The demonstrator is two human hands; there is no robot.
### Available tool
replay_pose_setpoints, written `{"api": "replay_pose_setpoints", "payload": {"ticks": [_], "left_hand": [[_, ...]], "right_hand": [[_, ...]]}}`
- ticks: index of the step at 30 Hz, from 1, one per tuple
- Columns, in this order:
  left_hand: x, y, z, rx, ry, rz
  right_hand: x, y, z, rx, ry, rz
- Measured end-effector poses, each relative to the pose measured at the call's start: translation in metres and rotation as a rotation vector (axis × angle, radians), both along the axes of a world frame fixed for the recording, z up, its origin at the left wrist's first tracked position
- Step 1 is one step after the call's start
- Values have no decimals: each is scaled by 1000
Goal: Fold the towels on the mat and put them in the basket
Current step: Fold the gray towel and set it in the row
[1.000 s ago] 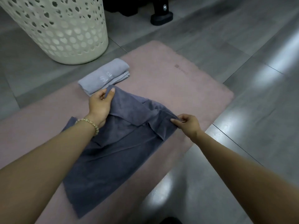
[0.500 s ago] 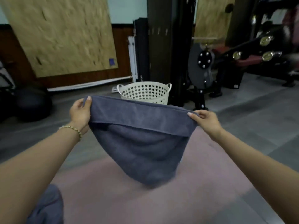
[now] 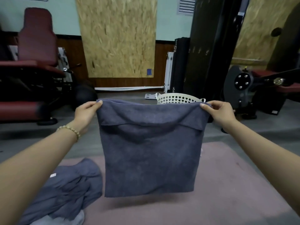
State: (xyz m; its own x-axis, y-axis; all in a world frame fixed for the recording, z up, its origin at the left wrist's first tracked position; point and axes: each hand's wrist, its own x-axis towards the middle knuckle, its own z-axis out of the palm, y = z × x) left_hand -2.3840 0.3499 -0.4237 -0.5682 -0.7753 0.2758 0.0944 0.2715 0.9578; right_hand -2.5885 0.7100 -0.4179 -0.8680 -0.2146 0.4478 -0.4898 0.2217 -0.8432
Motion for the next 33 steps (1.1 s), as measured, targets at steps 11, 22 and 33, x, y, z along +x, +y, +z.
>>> {"api": "replay_pose_setpoints", "payload": {"ticks": [11, 22, 33], "left_hand": [[-19, -49, -149, 359, -366, -81], [-134, -136, -319, 457, -318, 61], [-143, -131, -451, 227, -817, -79]], "right_hand": [[-31, -86, -143, 315, -400, 33], [-154, -167, -331, 257, -494, -165], [-159, -176, -453, 384, -753, -16]]}}
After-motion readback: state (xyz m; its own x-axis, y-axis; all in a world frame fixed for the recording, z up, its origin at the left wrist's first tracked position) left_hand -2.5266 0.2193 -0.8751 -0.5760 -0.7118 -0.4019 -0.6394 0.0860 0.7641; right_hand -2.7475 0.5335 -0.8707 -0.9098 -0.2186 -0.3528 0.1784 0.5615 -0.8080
